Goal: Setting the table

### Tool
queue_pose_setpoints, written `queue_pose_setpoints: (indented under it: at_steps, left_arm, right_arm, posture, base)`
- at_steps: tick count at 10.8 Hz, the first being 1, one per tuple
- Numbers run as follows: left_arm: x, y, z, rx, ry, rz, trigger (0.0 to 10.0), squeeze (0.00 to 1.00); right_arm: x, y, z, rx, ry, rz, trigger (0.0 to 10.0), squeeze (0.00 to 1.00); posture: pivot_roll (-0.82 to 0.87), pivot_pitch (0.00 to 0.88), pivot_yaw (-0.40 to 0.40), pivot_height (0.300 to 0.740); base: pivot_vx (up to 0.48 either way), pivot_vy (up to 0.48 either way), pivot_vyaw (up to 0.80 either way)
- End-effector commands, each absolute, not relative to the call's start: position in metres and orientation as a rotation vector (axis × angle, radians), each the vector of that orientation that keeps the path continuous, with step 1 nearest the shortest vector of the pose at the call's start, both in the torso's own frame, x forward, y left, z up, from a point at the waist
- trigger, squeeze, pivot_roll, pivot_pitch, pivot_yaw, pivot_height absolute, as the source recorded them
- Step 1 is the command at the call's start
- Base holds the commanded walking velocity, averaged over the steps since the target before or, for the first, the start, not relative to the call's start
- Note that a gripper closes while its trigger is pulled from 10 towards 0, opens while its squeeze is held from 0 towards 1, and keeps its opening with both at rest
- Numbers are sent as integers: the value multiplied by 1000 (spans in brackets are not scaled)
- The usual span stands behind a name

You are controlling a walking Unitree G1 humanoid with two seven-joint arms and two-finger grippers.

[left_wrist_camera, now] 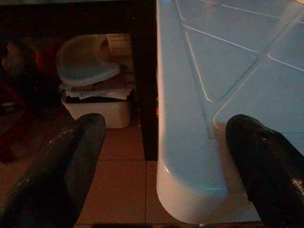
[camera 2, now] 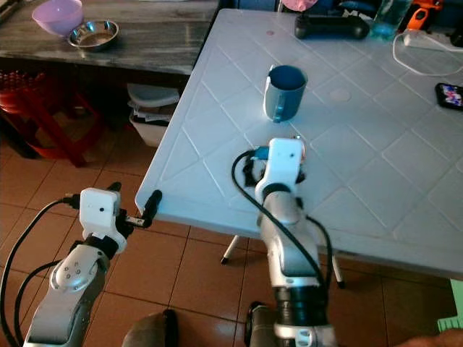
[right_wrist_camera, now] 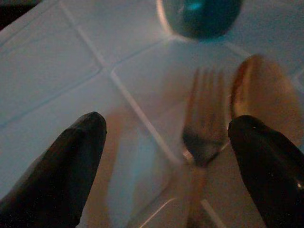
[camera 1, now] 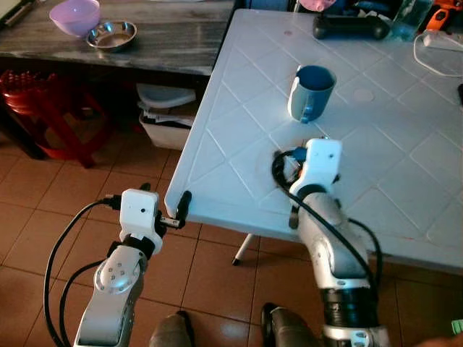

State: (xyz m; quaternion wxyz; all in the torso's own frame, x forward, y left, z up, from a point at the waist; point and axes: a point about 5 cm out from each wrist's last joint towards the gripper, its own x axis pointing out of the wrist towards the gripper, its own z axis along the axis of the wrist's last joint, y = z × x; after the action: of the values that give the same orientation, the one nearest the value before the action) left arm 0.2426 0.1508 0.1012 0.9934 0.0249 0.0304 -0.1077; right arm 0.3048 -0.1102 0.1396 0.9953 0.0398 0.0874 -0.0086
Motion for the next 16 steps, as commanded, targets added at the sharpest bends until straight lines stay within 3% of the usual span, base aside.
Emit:
queue_pose_setpoints:
  at_steps: [1, 2, 3, 4, 10, 11, 12, 13, 14, 16]
  left_arm:
    - [240, 154, 100, 57, 78, -216, 10000, 0]
    - [239, 154, 99, 56, 80, -217, 10000, 0]
    - [240, 154, 99, 56, 79, -220, 10000, 0]
    - [241, 153, 99, 55, 79, -222, 10000, 0]
    - [240, 154, 98, 55, 84, -220, 10000, 0]
    - [240, 153, 98, 54, 85, -223, 10000, 0]
    - [241, 152, 98, 53, 84, -225, 10000, 0]
    - [242, 152, 98, 53, 83, -224, 10000, 0]
    - [241, 153, 98, 55, 84, -220, 10000, 0]
    - [241, 153, 98, 56, 85, -217, 10000, 0]
  right_arm:
    - [300, -105, 135, 102, 206, 1, 10000, 0]
    - [298, -100, 129, 119, 240, 16, 10000, 0]
    - [296, -98, 126, 136, 261, 24, 9176, 0]
    - [294, -98, 121, 145, 299, 25, 0, 0]
    - [287, -137, 87, 93, 444, -88, 0, 0]
    - [293, -141, 88, 72, 438, -79, 1373, 0]
    - [299, -143, 90, 55, 431, -76, 1608, 0]
    - [305, -146, 92, 42, 425, -71, 3529, 0]
    - [310, -147, 93, 6, 413, -46, 10000, 0]
    - [321, -146, 102, -68, 357, -10, 10000, 0]
  posture:
    - [40, 206, 40, 740]
    - [38, 206, 41, 740]
    - [36, 206, 41, 740]
    - [34, 206, 42, 740]
    - [38, 203, 38, 740]
    - [38, 202, 39, 740]
    - [39, 200, 39, 740]
    - [43, 198, 37, 740]
    - [46, 198, 36, 740]
    - [46, 197, 36, 740]
  base:
    - [0, 0, 0]
    - [0, 0, 0]
    - [0, 0, 0]
    - [0, 0, 0]
    - [0, 0, 0]
    - [0, 0, 0]
    - [0, 0, 0]
    - [0, 0, 0]
    - [0, 0, 0]
    - [0, 0, 0]
